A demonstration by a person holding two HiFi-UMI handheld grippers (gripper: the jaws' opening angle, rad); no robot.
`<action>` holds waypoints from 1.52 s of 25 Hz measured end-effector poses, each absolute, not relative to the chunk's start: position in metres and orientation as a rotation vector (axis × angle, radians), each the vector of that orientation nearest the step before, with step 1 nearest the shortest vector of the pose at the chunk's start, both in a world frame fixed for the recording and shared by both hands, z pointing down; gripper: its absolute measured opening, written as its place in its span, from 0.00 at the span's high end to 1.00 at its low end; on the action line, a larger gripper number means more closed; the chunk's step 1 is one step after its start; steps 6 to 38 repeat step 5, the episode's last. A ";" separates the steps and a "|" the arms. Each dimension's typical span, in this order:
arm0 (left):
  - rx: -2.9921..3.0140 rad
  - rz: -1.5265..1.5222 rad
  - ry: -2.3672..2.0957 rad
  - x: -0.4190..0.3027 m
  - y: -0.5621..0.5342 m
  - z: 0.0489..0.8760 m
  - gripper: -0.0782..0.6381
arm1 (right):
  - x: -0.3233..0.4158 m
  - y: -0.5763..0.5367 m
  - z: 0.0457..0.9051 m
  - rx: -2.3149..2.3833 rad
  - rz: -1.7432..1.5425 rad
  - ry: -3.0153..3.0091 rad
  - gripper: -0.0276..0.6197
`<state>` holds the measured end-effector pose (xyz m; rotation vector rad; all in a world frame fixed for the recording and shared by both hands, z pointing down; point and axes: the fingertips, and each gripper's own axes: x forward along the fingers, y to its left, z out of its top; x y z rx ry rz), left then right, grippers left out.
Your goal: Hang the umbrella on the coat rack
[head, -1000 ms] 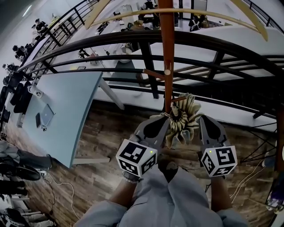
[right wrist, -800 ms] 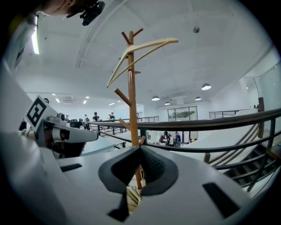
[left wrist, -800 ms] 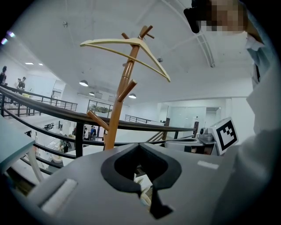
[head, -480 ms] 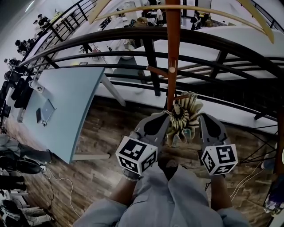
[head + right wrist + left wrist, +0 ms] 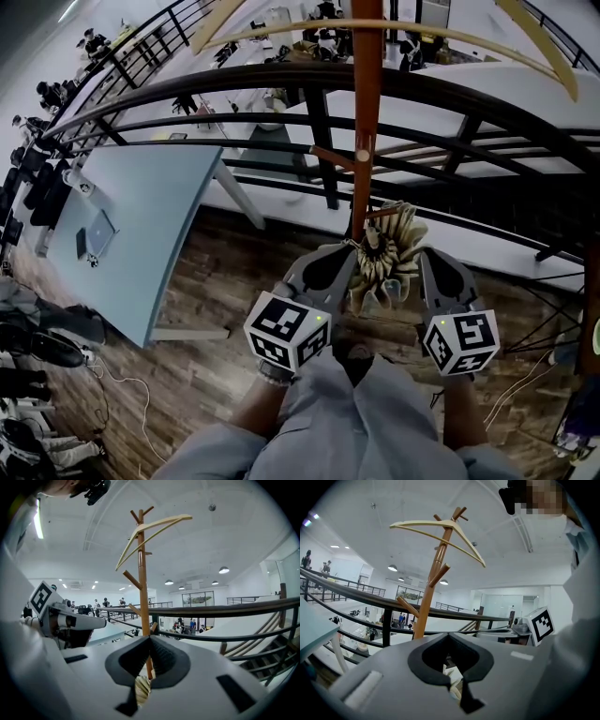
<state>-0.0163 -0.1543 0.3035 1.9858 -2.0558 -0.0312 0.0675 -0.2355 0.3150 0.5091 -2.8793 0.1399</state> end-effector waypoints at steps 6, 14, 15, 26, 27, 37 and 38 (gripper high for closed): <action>1.981 -0.034 -2.057 -0.016 -0.153 0.305 0.88 | 0.071 -0.235 0.319 0.506 0.139 -2.868 0.95; 1.981 -0.034 -2.057 -0.016 -0.153 0.305 0.88 | 0.071 -0.235 0.319 0.506 0.139 -2.868 0.95; 1.981 -0.034 -2.057 -0.016 -0.153 0.305 0.88 | 0.071 -0.235 0.319 0.506 0.139 -2.868 0.95; 1.981 -0.034 -2.057 -0.016 -0.153 0.305 0.88 | 0.071 -0.235 0.319 0.506 0.139 -2.868 0.95; 1.981 -0.034 -2.057 -0.016 -0.153 0.305 0.88 | 0.071 -0.235 0.319 0.506 0.139 -2.868 0.95; 1.981 -0.034 -2.057 -0.016 -0.153 0.305 0.88 | 0.071 -0.235 0.319 0.506 0.139 -2.868 0.95; 1.981 -0.034 -2.057 -0.016 -0.153 0.305 0.88 | 0.071 -0.235 0.319 0.506 0.139 -2.868 0.95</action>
